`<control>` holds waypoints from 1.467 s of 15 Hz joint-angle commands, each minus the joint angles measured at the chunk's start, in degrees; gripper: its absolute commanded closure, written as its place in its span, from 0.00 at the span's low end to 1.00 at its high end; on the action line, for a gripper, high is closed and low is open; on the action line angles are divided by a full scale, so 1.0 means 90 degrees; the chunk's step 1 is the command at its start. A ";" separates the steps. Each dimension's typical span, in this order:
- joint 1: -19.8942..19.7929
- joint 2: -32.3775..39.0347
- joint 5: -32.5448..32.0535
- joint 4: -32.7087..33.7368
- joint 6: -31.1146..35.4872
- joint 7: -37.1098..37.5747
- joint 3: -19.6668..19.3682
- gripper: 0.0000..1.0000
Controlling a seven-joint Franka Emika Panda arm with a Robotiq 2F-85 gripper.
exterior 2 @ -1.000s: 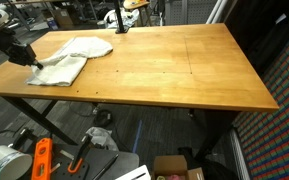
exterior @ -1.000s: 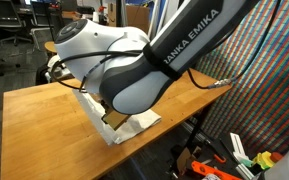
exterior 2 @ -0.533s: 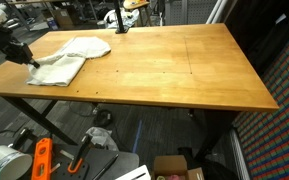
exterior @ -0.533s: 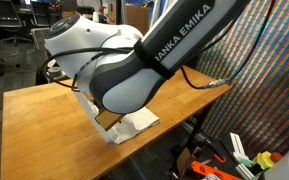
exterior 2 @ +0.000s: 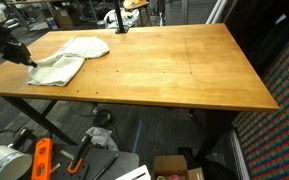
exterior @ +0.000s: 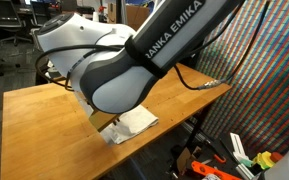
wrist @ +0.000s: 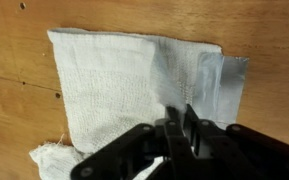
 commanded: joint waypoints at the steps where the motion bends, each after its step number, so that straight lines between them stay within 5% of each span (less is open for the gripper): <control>1: 0.0061 0.0000 0.0242 0.0121 -0.0199 -0.0303 0.0014 0.55; 6: -0.0196 -0.0700 0.0858 -0.0316 -0.0338 -0.2316 0.0151 0.17; 8: -0.0705 -0.1027 0.1105 -0.0534 -0.0102 -0.3216 0.0489 0.02; 10: -0.1197 -0.1126 0.1559 -0.0410 -0.0053 -0.4107 0.0753 0.00; 14: -0.1433 -0.1009 0.2617 0.0399 -0.0339 -0.5797 -0.0188 0.00; 22: -0.2420 0.0900 0.3605 0.2987 -0.1394 -0.6879 -0.1258 0.00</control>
